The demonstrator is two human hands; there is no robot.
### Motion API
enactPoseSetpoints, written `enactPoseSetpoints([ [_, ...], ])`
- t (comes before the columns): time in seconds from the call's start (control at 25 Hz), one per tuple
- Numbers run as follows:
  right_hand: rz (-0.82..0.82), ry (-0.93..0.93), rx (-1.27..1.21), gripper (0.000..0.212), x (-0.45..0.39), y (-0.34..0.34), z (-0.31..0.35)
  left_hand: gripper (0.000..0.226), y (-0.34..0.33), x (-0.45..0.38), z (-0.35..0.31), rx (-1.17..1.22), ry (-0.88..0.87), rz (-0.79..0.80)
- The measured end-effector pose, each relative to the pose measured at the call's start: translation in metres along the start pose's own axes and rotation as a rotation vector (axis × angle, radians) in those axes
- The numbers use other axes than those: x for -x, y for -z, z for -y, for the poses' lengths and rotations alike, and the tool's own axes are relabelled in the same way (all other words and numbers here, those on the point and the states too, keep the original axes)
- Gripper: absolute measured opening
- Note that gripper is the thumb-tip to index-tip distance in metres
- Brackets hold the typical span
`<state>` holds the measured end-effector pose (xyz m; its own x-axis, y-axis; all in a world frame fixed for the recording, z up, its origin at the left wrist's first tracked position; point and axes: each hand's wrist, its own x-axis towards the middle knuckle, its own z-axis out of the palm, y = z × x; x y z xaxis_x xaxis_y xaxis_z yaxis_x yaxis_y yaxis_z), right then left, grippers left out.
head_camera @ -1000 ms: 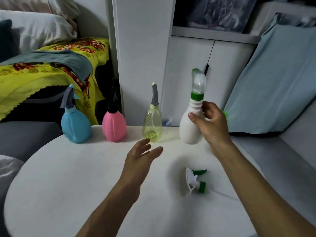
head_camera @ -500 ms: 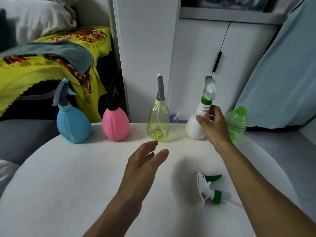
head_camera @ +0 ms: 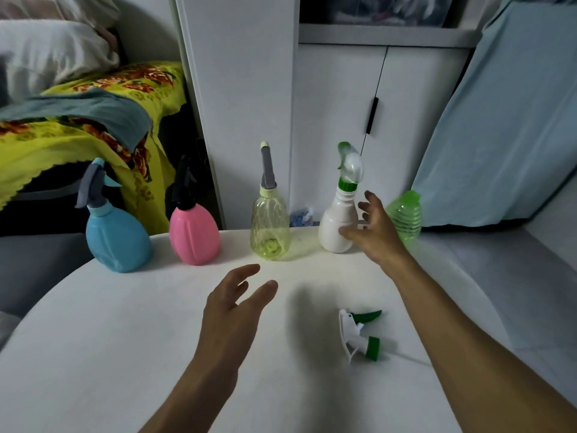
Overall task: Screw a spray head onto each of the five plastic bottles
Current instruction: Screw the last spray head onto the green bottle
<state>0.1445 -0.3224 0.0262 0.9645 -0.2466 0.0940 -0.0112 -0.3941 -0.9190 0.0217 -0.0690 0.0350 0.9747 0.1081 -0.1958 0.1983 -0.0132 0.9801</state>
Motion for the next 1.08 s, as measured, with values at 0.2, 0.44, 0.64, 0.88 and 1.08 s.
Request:
enactPoseSetpoints([
  [0.2,-0.694,0.138,0.087,0.044,0.0,0.043,0.01,0.044,0.004,-0.007,0.008,-0.025,-0.059,-0.035],
  [0.44,-0.376,-0.101,0.251,0.088,-0.024,0.057,-0.043,0.06,-0.008,-0.007,0.016,-0.002,-0.055,0.001],
  [0.64,-0.513,-0.013,0.19,0.069,-0.014,0.067,-0.026,0.063,-0.011,-0.012,0.016,-0.106,-0.119,-0.003],
  [0.88,0.038,0.112,0.006,0.058,0.095,0.048,0.071,0.107,-0.023,0.016,0.0,-0.34,-0.467,0.19],
  [1.08,0.454,0.131,-0.101,0.06,0.178,-0.005,0.072,0.084,-0.006,0.031,0.005,-0.31,-0.535,0.17],
])
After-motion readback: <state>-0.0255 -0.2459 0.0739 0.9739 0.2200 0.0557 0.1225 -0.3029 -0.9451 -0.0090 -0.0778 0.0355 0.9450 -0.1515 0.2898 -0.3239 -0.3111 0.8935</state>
